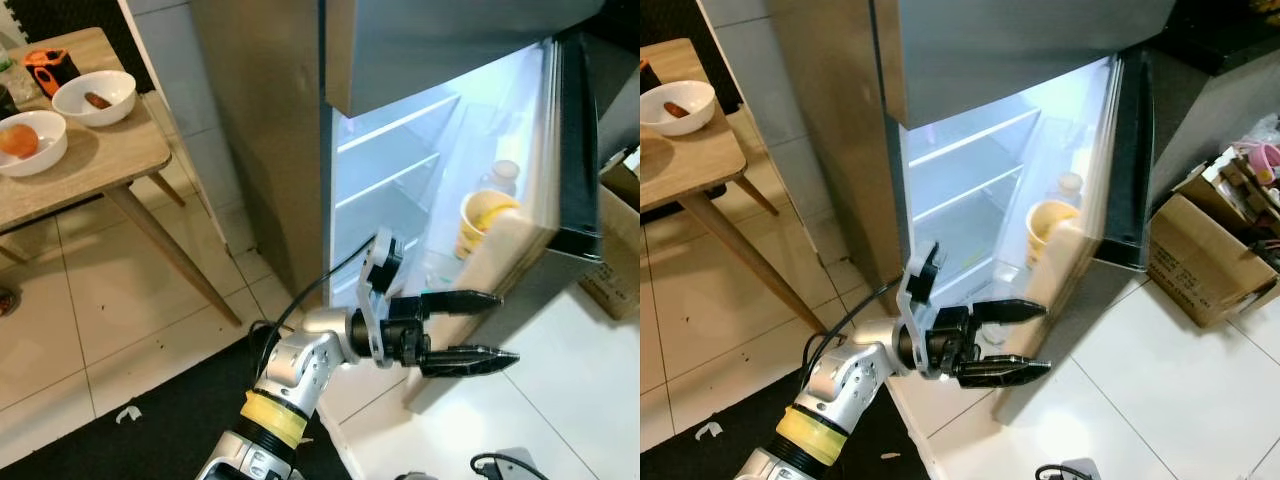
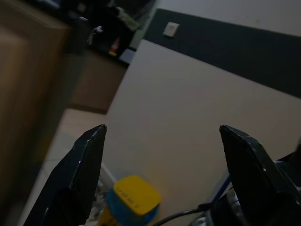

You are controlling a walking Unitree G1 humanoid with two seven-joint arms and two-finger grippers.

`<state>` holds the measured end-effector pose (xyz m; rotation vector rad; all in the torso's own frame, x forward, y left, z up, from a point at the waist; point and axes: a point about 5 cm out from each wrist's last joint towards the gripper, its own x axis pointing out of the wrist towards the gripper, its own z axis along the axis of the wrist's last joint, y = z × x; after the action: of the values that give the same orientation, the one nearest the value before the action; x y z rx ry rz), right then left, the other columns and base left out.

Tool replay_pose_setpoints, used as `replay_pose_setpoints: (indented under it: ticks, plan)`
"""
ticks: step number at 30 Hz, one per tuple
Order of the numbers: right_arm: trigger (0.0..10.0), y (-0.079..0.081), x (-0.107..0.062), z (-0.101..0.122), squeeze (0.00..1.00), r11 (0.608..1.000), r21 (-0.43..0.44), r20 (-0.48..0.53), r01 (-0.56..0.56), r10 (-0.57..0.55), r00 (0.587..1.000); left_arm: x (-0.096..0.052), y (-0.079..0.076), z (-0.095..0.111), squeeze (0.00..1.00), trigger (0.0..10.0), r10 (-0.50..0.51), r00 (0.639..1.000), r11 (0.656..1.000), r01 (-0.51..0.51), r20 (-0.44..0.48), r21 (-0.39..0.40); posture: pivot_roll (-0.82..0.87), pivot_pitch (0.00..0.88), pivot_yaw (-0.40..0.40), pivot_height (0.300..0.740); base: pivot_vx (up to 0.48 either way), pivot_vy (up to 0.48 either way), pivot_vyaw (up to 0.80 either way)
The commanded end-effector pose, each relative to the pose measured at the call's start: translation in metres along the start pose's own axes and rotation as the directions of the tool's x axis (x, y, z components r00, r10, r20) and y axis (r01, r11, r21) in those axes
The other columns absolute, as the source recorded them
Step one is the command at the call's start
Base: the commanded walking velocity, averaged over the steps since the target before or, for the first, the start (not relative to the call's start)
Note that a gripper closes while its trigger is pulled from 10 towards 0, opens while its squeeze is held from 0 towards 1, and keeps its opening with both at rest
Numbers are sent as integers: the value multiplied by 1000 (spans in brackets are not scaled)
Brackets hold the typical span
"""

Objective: Restocking fridge

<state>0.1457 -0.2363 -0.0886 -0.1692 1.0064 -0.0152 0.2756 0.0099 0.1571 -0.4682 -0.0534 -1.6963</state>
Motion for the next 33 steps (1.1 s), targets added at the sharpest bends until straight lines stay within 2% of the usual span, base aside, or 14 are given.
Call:
replay_pose_setpoints:
  ticks: [1, 6, 8, 9, 10, 11, 12, 14, 16, 17, 20, 22, 27, 33]
  plan:
    - [10000, 2, -1, -7, 0, 1000, 23, -26, -3, 3, 1000, -36, 13, -22, 0, 10000, 196, 979, 980, -197, -58, -28, -115, 191, 5, 740, 0, 0, 0]
    - [10000, 2, -1, -6, 0, 1000, 21, -21, -5, 5, 1000, -77, 19, -48, 0, 10000, 386, 907, 918, -396, -170, -27, -112, 188, 5, 740, 0, 0, 0]
    - [10000, 2, 0, -3, 0, 1000, 21, -13, -7, 7, 1000, -97, 19, -59, 0, 10000, 474, 854, 870, -492, -214, -32, -111, 186, 4, 740, 0, 0, 0]
    - [10000, 2, 0, 0, 0, 1000, 19, -3, -10, 10, 1000, -119, 18, -71, 0, 10000, 574, 777, 797, -602, -259, -38, -108, 180, 6, 740, 0, 0, 0]
    - [10000, 2, 0, 0, 0, 1000, 19, -3, -10, 10, 1000, -119, 18, -71, 0, 10000, 574, 777, 797, -602, -259, -38, -108, 180, 6, 740, 0, 0, 0]
    - [10000, 3, 1, 3, 0, 1000, 13, 7, -12, 12, 1000, -143, 15, -84, 0, 10000, 672, 678, 699, -714, -299, -49, -110, 172, 8, 740, 0, 0, 0]
    - [10000, 3, 1, 3, 0, 1000, 13, 7, -12, 12, 1000, -143, 15, -84, 0, 10000, 672, 678, 699, -714, -299, -49, -110, 172, 8, 740, 0, 0, 0]
    - [10000, 4, 3, 11, 0, 1000, -1, 30, -22, 22, 999, -183, 4, -105, 0, 10000, 822, 451, 462, -885, -348, -55, -112, 161, 6, 740, 0, 0, 0]
    - [10000, 6, 4, 18, 0, 999, -23, 52, -34, 35, 998, -205, -7, -119, 0, 10000, 876, 305, 310, -950, -374, -49, -111, 152, 2, 740, 0, 0, 0]
    - [10000, 6, 4, 18, 0, 999, -23, 52, -34, 35, 998, -205, -7, -119, 0, 10000, 876, 305, 310, -950, -374, -49, -111, 152, 2, 740, 0, 0, 0]
    - [10000, 13, 6, 35, 0, 992, -67, 119, -104, 112, 987, -231, -30, -139, 0, 10000, 890, 126, 134, -991, -437, -13, -109, 143, 0, 740, 0, 0, 0]
    - [10000, 13, 6, 35, 0, 992, -67, 119, -104, 112, 987, -231, -30, -139, 0, 10000, 890, 126, 134, -991, -437, -13, -109, 143, 0, 740, 0, 0, 0]
    - [10000, 40, 3, 79, 0, 918, -177, 288, -354, 392, 874, -259, -60, -159, 0, 10000, 862, -83, -88, -996, -500, 14, -113, 133, 0, 740, 0, 0, 0]
    - [10000, 39, -4, 139, 0, 911, -221, 487, -348, 412, 770, -270, -82, -174, 0, 10000, 814, -170, -182, -983, -555, 34, -108, 130, 0, 740, 0, 0, 0]
